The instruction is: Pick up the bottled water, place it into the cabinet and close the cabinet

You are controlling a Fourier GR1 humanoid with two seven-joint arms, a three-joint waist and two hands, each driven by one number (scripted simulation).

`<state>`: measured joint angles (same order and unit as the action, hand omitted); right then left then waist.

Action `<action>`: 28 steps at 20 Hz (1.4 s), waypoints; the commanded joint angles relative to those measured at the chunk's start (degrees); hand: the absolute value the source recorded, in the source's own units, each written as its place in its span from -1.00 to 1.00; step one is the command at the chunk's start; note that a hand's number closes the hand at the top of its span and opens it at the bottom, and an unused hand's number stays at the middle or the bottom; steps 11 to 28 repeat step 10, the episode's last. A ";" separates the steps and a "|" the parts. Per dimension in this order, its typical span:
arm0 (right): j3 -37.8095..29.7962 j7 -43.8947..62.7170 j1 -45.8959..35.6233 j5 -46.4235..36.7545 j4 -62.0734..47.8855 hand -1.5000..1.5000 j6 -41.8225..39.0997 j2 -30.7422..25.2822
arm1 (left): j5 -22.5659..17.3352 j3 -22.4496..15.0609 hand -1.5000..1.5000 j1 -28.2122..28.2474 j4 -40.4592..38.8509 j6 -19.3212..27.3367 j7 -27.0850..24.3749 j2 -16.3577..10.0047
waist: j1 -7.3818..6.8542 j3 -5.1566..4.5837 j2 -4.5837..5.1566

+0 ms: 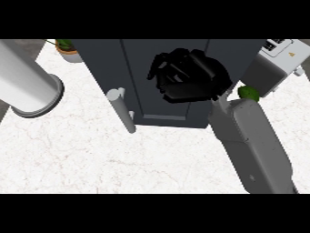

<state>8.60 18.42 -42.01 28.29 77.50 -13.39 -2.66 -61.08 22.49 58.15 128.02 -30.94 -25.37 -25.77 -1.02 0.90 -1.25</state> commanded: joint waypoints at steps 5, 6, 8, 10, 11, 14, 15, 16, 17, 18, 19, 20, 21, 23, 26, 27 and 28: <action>-1.64 -1.97 -9.61 1.56 -10.88 1.00 1.62 2.53 | -1.51 -0.62 -1.00 -0.06 1.14 -1.90 2.58 0.68 | -2.60 -0.91 1.84; -2.27 -0.97 -9.92 1.52 -9.66 1.00 1.28 2.51 | -1.35 1.24 -1.00 -0.03 1.92 -0.83 2.89 0.08 | -2.20 -0.88 1.75; -2.85 0.09 -9.22 2.05 -8.96 1.00 0.87 2.49 | -1.30 1.42 -1.00 -0.67 -1.12 -2.56 2.28 0.57 | -2.42 -0.95 1.68; -3.32 1.36 -10.29 2.40 -8.49 1.00 0.77 2.19 | -2.10 1.36 -1.00 -1.93 0.42 -0.66 2.98 0.03 | -2.04 -0.92 1.86; -3.32 1.36 -10.29 2.40 -8.49 1.00 0.77 2.19 | -2.10 1.36 -1.00 -1.93 0.42 -0.66 2.98 0.03 | -2.04 -0.92 1.86; -3.32 1.36 -10.29 2.40 -8.49 1.00 0.77 2.19 | -2.10 1.36 -1.00 -1.93 0.42 -0.66 2.98 0.03 | -2.04 -0.92 1.86; -3.32 1.36 -10.29 2.40 -8.49 1.00 0.77 2.19 | -2.10 1.36 -1.00 -1.93 0.42 -0.66 2.98 0.03 | -2.04 -0.92 1.86; -3.32 1.36 -10.29 2.40 -8.49 1.00 0.77 2.19 | -2.10 1.36 -1.00 -1.93 0.42 -0.66 2.98 0.03 | -2.04 -0.92 1.86; -3.32 1.36 -10.29 2.40 -8.49 1.00 0.77 2.19 | -2.10 1.36 -1.00 -1.93 0.42 -0.66 2.98 0.03 | -2.04 -0.92 1.86; -3.32 1.36 -10.29 2.40 -8.49 1.00 0.77 2.19 | -2.10 1.36 -1.00 -1.93 0.42 -0.66 2.98 0.03 | -2.04 -0.92 1.86; -3.32 1.36 -10.29 2.40 -8.49 1.00 0.77 2.19 | -2.10 1.36 -1.00 -1.93 0.42 -0.66 2.98 0.03 | -2.04 -0.92 1.86; -3.32 1.36 -10.29 2.40 -8.49 1.00 0.77 2.19 | -2.10 1.36 -1.00 -1.93 0.42 -0.66 2.98 0.03 | -2.04 -0.92 1.86; -3.32 1.36 -10.29 2.40 -8.49 1.00 0.77 2.19 | -2.10 1.36 -1.00 -1.93 0.42 -0.66 2.98 0.03 | -2.04 -0.92 1.86; -3.32 1.36 -10.29 2.40 -8.49 1.00 0.77 2.19 | -2.10 1.36 -1.00 -1.93 0.42 -0.66 2.98 0.03 | -2.04 -0.92 1.86; -3.32 1.36 -10.29 2.40 -8.49 1.00 0.77 2.19 | -2.10 1.36 -1.00 -1.93 0.42 -0.66 2.98 0.03 | -2.04 -0.92 1.86; -3.32 1.36 -10.29 2.40 -8.49 1.00 0.77 2.19 | -2.10 1.36 -1.00 -1.93 0.42 -0.66 2.98 0.03 | -2.04 -0.92 1.86; -3.32 1.36 -10.29 2.40 -8.49 1.00 0.77 2.19 | -2.10 1.36 -1.00 -1.93 0.42 -0.66 2.98 0.03 | -2.04 -0.92 1.86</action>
